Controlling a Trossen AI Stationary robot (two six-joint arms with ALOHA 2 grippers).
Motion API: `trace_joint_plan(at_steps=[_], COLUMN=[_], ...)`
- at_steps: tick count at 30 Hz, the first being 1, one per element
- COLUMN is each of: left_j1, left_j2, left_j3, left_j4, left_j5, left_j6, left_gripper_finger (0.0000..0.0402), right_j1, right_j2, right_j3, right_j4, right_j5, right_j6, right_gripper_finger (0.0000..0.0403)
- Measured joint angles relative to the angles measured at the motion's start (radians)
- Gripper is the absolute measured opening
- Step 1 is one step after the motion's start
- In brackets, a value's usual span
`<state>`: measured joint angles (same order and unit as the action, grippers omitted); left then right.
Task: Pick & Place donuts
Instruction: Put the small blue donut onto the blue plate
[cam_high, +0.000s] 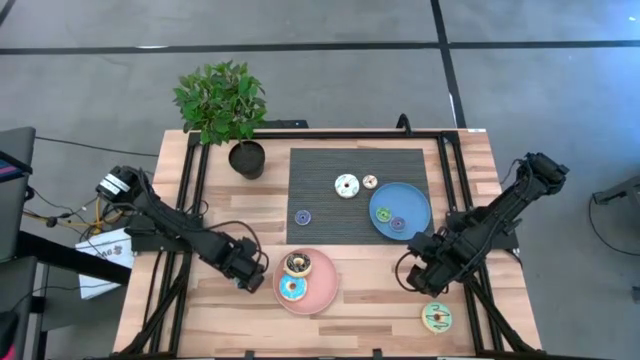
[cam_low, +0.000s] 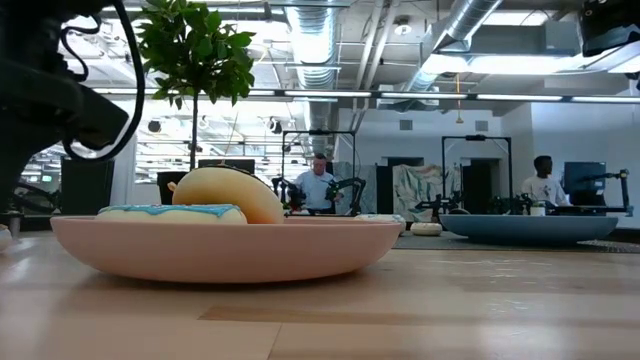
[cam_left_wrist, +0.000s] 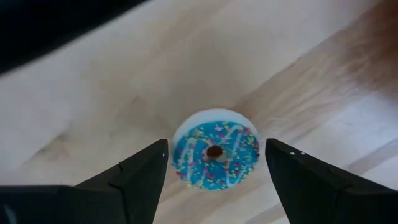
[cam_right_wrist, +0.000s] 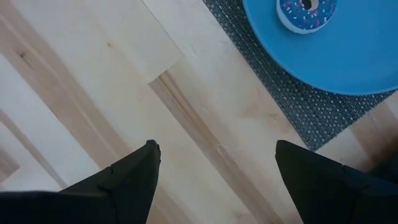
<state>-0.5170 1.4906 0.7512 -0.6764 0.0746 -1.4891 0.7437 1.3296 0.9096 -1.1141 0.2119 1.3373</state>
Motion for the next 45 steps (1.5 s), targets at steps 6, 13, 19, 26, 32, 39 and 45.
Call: trace_joint_plan(at_steps=[6, 13, 19, 26, 32, 39, 45], left_j1=[-0.007, -0.007, -0.007, -0.007, -0.007, -0.007, -0.007], left_j2=[0.000, 0.000, 0.000, 0.000, 0.000, 0.000, 0.000], left_j3=[-0.017, -0.017, -0.017, -0.017, -0.017, -0.017, -0.017], left_j4=[0.039, 0.036, 0.003, -0.012, -0.023, -0.025, -0.025], left_j5=[0.000, 0.000, 0.000, -0.009, -0.009, -0.008, -0.008], left_j6=[-0.023, -0.024, -0.023, -0.023, -0.021, -0.019, -0.015], left_gripper_finger=[0.0263, 0.0263, 0.0263, 0.0263, 0.0263, 0.0263, 0.0239], right_j1=[0.000, 0.000, 0.000, 0.000, 0.000, 0.000, 0.000], right_j2=[0.000, 0.000, 0.000, 0.000, 0.000, 0.000, 0.000], right_j3=[0.000, 0.000, 0.000, 0.000, 0.000, 0.000, 0.000], right_j4=[0.001, 0.001, 0.001, 0.001, 0.000, 0.000, 0.000], right_j5=[0.000, 0.000, 0.000, 0.000, 0.004, 0.005, 0.005], right_j6=[0.000, 0.010, 0.017, 0.017, 0.017, 0.017, 0.017], right_gripper_finger=[0.0306, 0.0306, 0.0306, 0.0306, 0.0306, 0.0306, 0.0306])
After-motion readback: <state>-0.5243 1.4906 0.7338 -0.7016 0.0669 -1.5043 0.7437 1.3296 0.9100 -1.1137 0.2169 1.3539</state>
